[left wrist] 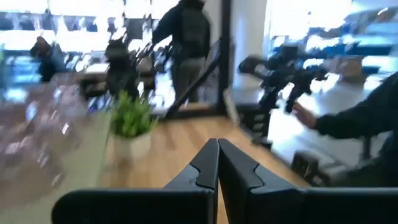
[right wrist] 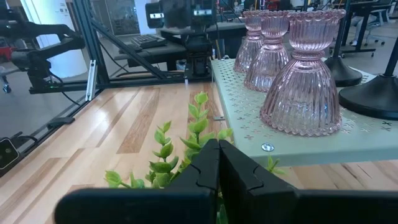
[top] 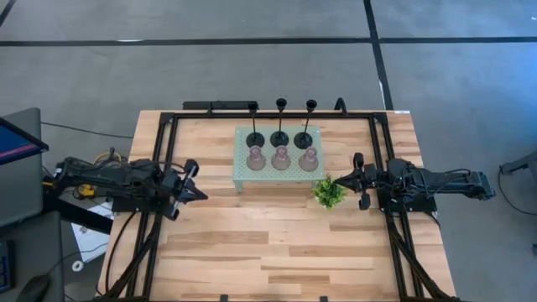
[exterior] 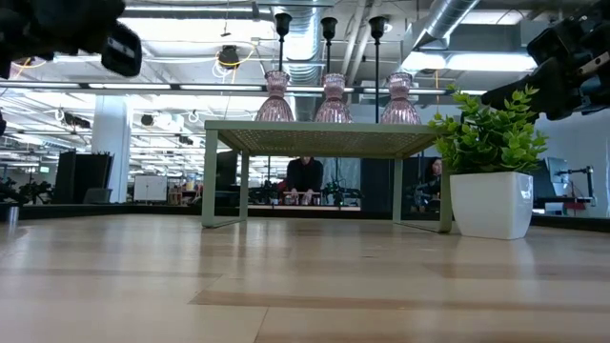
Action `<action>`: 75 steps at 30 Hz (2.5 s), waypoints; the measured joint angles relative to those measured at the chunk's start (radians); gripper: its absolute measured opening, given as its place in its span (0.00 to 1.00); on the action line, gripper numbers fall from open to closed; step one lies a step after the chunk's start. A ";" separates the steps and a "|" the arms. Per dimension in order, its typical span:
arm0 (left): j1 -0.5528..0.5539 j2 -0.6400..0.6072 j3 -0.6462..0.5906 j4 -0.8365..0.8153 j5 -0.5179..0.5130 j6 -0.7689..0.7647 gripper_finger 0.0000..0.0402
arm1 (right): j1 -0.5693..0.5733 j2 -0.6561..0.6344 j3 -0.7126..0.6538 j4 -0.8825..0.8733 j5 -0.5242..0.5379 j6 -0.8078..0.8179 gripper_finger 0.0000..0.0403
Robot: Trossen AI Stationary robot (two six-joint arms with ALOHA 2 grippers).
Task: Pick & Place candle stick holders
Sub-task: Return to Home Position
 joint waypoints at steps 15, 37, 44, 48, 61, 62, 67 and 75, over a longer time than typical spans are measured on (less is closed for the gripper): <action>0.059 -0.009 0.008 -0.063 -0.042 -0.122 0.02 | 0.000 0.000 0.000 0.004 0.000 0.000 0.00; 0.059 -0.080 -0.054 -0.131 -0.200 -0.036 0.02 | 0.000 0.000 0.000 0.005 0.000 0.000 0.00; 0.059 -0.081 -0.102 -0.109 -0.200 -0.035 0.02 | 0.000 0.000 0.000 0.005 0.000 0.000 0.00; 0.059 -0.081 -0.132 -0.104 -0.200 -0.035 0.02 | 0.000 0.000 0.000 0.005 0.000 0.000 0.00; 0.059 -0.080 -0.133 -0.096 -0.201 -0.064 0.02 | 0.000 0.000 0.000 0.006 0.000 0.000 0.00; 0.059 -0.080 -0.133 -0.096 -0.201 -0.072 0.02 | 0.000 0.000 0.000 0.005 0.000 0.000 0.00; 0.059 -0.078 -0.133 -0.096 -0.200 -0.084 0.02 | 0.000 0.000 0.000 0.005 0.000 0.000 0.00; 0.059 -0.078 -0.133 -0.093 -0.201 -0.084 0.02 | 0.000 0.000 0.000 0.005 0.000 0.000 0.00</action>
